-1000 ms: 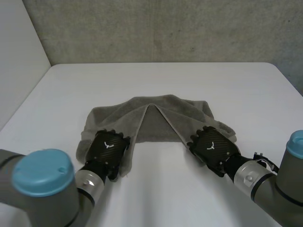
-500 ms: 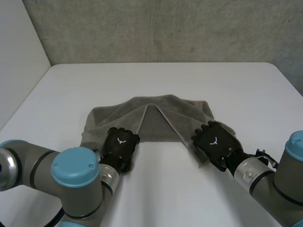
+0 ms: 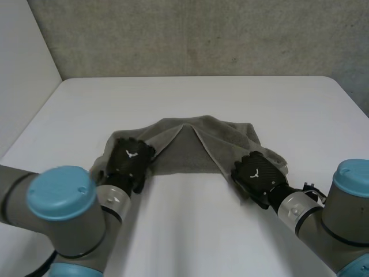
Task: Fold the towel.
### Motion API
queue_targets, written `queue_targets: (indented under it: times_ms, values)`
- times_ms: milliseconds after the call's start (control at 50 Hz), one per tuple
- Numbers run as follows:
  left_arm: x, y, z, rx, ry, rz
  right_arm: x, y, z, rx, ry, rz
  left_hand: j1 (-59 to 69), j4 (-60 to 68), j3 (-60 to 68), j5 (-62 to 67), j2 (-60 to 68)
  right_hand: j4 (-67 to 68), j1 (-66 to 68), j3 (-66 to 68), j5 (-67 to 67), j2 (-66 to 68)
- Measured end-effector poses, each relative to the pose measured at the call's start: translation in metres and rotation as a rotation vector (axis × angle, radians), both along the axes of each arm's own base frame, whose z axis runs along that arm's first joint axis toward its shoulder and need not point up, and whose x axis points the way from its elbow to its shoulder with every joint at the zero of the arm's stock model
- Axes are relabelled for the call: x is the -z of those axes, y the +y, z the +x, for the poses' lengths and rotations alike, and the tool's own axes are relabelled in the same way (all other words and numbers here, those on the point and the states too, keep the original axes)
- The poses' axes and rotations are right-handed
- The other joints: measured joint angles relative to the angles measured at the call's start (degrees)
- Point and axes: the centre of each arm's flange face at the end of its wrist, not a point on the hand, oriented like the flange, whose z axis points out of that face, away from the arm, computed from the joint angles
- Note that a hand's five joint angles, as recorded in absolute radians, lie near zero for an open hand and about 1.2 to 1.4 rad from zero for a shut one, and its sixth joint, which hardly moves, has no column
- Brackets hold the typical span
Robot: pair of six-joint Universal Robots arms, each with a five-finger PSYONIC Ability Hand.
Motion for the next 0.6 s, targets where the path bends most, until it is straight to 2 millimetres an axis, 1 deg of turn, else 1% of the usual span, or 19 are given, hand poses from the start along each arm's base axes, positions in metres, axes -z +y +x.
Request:
queue_targets:
  times_ms: [100,160,180,240,300,320,340,440,500,520,540,560,580,600]
  values:
    - [-0.012,-0.004,0.009,-0.030,0.033,-0.016,0.007,0.000,0.004,-0.013,-0.003,0.000,0.00,0.00,0.04,0.00,0.00,3.42,3.39,3.53,3.33,3.46]
    - [-0.016,-0.006,0.013,-0.044,0.063,-0.012,0.010,-0.002,0.006,-0.015,-0.007,-0.008,0.00,0.00,0.05,0.00,0.00,9.40,9.31,9.46,9.11,9.97]
    - [-0.017,-0.006,0.014,-0.049,0.076,-0.008,0.011,-0.002,0.006,-0.015,-0.011,-0.012,0.00,0.00,0.05,0.00,0.00,13.18,13.65,13.23,12.94,14.46]
    - [-0.018,-0.007,0.015,-0.057,0.101,0.002,0.011,-0.002,0.008,-0.013,-0.025,-0.014,0.00,0.00,0.05,0.00,0.00,20.99,21.84,21.07,21.02,21.88]
    - [-0.018,-0.009,0.016,-0.065,0.121,0.011,0.011,-0.003,0.009,-0.005,-0.055,-0.004,0.00,0.00,0.06,0.00,0.00,34.25,35.61,33.93,34.75,35.79]
    - [-0.018,-0.009,0.017,-0.066,0.123,0.012,0.011,-0.003,0.009,-0.003,-0.059,-0.001,0.00,0.00,0.06,0.00,0.00,37.07,37.96,36.51,37.35,38.06]
    - [-0.018,-0.009,0.017,-0.068,0.126,0.013,0.011,-0.004,0.009,0.001,-0.071,0.005,0.00,0.00,0.06,0.00,0.00,39.20,39.89,38.40,39.82,39.48]
    - [-0.022,-0.013,0.020,-0.081,0.137,0.004,0.006,-0.006,0.008,0.021,-0.115,0.019,0.00,0.00,0.06,0.00,0.00,40.20,40.03,39.00,40.29,39.48]
    - [-0.031,-0.017,0.024,-0.097,0.151,-0.019,-0.011,-0.011,0.006,0.043,-0.167,0.001,0.00,0.00,0.07,0.00,0.00,40.20,40.03,39.01,40.29,39.48]
    - [-0.035,-0.019,0.026,-0.104,0.156,-0.029,-0.021,-0.014,0.005,0.055,-0.195,-0.011,0.00,0.00,0.07,0.00,0.00,40.20,40.03,39.01,40.29,39.48]
    - [-0.042,-0.021,0.029,-0.114,0.166,-0.045,-0.038,-0.019,0.001,0.075,-0.241,-0.031,0.00,0.00,0.07,0.00,0.00,40.20,40.03,39.03,40.29,39.48]
    - [-0.045,-0.022,0.031,-0.118,0.170,-0.053,-0.043,-0.020,0.000,0.082,-0.257,-0.037,0.00,0.01,0.08,0.00,0.00,40.20,40.03,39.03,40.29,39.48]
    - [-0.053,-0.023,0.034,-0.128,0.182,-0.071,-0.060,-0.025,-0.004,0.101,-0.308,-0.054,0.00,0.45,0.08,0.00,0.00,40.20,40.03,39.03,40.29,39.48]
    - [-0.056,-0.024,0.036,-0.132,0.188,-0.079,-0.068,-0.027,-0.006,0.110,-0.331,-0.061,0.00,0.77,0.09,0.00,0.00,40.20,40.03,39.03,40.29,39.48]
